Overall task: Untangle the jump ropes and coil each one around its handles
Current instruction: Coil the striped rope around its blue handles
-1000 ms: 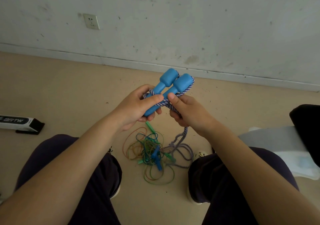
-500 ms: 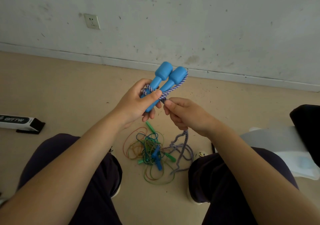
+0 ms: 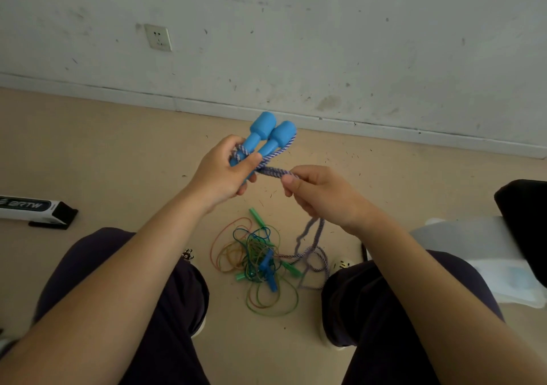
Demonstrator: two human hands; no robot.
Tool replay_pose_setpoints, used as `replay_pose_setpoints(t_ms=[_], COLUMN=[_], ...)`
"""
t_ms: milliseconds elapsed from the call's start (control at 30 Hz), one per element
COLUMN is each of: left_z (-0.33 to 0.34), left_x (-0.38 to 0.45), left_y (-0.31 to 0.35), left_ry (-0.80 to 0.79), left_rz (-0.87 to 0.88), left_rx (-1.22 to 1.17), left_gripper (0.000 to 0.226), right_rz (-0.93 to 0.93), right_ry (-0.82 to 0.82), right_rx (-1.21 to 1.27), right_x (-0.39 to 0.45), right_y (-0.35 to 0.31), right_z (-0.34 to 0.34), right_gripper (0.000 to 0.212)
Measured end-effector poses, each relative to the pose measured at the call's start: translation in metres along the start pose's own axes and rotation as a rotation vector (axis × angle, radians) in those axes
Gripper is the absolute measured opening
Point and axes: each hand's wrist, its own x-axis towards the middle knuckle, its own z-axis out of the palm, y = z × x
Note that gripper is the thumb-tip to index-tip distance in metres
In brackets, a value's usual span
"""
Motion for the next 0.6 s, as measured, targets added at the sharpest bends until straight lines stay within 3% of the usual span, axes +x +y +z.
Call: replay_pose_setpoints(t_ms=[133, 300, 400, 533, 600], left_z=[-0.003, 0.003, 0.007, 0.012, 0.014], left_x=[-0.004, -0.008, -0.009, -0.011, -0.015], left_y=[-0.005, -0.001, 0.000, -0.001, 0.001], left_ry=[-0.248, -0.565, -0.637, -0.663, -0.691], left_rz=[-0.073, -0.162, -0.179, -0.220, -0.198], left_rx=[0.161, 0.190, 0.183, 0.261, 0.308], left_gripper=[0.026, 0.025, 0.033, 0.083, 0.075], right_rz=[-0.098, -0.356, -0.393, -0.404, -0.382], right_ry=[0.089, 0.232, 0.302, 0.297, 0.261], right_rx=[-0.013, -0.423, -0.518, -0.540, -0.521], right_x=[-0.004, 0.006, 0.011, 0.014, 0.014], right_y=[0.003, 0.014, 0.018, 0.019, 0.018], right_z=[-0.015, -0.018, -0.018, -0.008, -0.003], right_gripper=[0.026, 0.024, 0.020, 0.023, 0.021])
